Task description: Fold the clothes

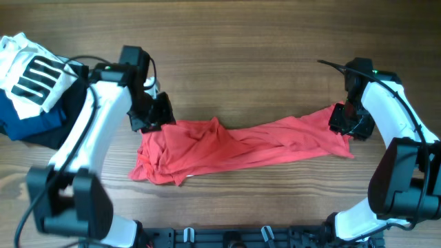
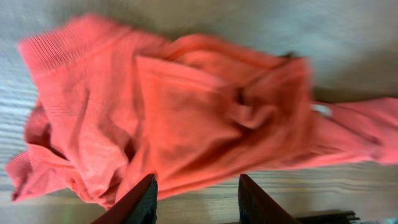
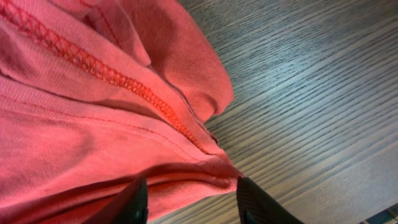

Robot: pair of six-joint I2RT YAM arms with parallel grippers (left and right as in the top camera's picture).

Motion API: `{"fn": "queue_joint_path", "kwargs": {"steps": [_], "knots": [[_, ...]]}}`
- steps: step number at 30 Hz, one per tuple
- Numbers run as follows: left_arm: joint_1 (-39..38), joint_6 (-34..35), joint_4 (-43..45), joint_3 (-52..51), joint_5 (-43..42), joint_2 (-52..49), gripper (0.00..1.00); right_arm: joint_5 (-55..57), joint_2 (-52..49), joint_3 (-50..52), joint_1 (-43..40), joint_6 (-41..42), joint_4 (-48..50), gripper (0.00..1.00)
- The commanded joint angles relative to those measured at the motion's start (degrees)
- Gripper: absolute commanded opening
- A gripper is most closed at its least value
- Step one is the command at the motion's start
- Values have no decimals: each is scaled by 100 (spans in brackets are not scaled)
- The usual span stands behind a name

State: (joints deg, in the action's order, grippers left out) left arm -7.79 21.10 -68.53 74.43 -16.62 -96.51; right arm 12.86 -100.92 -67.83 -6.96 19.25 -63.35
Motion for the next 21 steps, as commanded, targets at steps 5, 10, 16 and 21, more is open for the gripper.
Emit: {"fn": "queue_joint_path", "kwargs": {"steps": [5,10,16,21], "knots": [[-33,341,428,-675,-225,-885,43,-74,-74,9,-24,-114,7,48],[-107,262,793,-1104,-640,-927,5,-256,-74,9,-26,-120,-4,49],[-138,-424,557,-1104,-1519,-511,4,-610,-74,9,-151,-127,138,52],[-138,-120,-199,-1110,-232,-184,4,-610,-74,9,-225,-251,125,52]]}}
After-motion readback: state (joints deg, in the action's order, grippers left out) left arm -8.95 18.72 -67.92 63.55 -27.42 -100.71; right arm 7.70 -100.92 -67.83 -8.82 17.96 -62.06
